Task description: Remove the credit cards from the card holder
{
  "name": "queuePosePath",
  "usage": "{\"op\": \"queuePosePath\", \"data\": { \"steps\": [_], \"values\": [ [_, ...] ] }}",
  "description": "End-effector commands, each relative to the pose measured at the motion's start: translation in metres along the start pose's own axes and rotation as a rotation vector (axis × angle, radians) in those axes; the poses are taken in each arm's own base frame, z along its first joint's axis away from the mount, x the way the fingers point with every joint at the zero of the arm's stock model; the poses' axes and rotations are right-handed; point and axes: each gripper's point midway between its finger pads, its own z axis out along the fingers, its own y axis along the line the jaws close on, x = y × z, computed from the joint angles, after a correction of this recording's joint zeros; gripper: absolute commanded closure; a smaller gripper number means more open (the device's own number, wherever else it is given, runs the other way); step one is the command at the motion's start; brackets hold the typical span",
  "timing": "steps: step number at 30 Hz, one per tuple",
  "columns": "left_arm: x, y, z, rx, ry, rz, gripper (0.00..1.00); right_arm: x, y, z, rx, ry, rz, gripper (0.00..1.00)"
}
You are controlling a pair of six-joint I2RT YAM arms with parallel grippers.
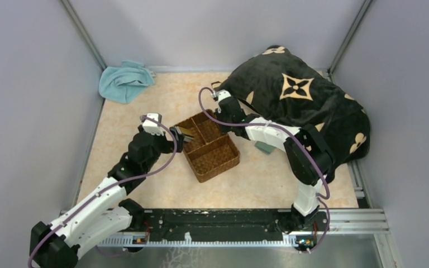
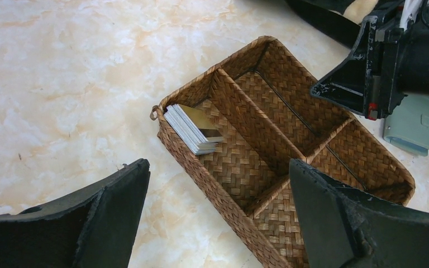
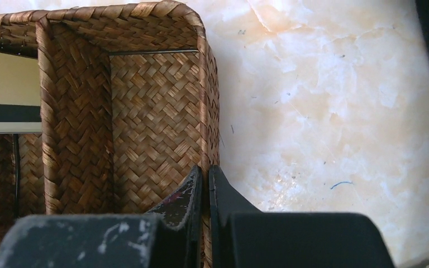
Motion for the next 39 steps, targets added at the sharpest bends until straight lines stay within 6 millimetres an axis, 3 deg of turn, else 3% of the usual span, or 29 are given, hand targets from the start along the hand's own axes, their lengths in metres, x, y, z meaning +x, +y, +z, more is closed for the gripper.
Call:
{"op": "queuePosePath", "data": {
  "steps": [1,14,18,29,36,39],
  "values": [
    [0.0,0.002,-0.004,-0.002,-0.002,0.001,0.0,-0.026,0.001,0.0,0.02,-0.057,0.013,1.0],
    [0.002,0.0,-0.003,0.004,0.012,0.003,0.0,-0.06,-0.013,0.007,0.14,-0.113,0.082,1.0],
    [0.003,0.0,-0.004,0.004,0.017,-0.002,0.0,-0.069,-0.015,0.018,0.158,-0.112,0.113,1.0],
    [0.004,0.002,-0.012,-0.002,0.023,-0.025,0.0,-0.098,-0.046,0.051,0.173,-0.139,0.297,1.0],
    [0.004,0.003,-0.015,-0.006,0.028,-0.037,0.0,-0.111,-0.047,0.059,0.176,-0.151,0.291,1.0],
    [0.005,0.003,-0.017,-0.002,0.031,-0.042,0.0,-0.111,-0.041,0.056,0.145,-0.151,0.277,0.8]
  ]
}}
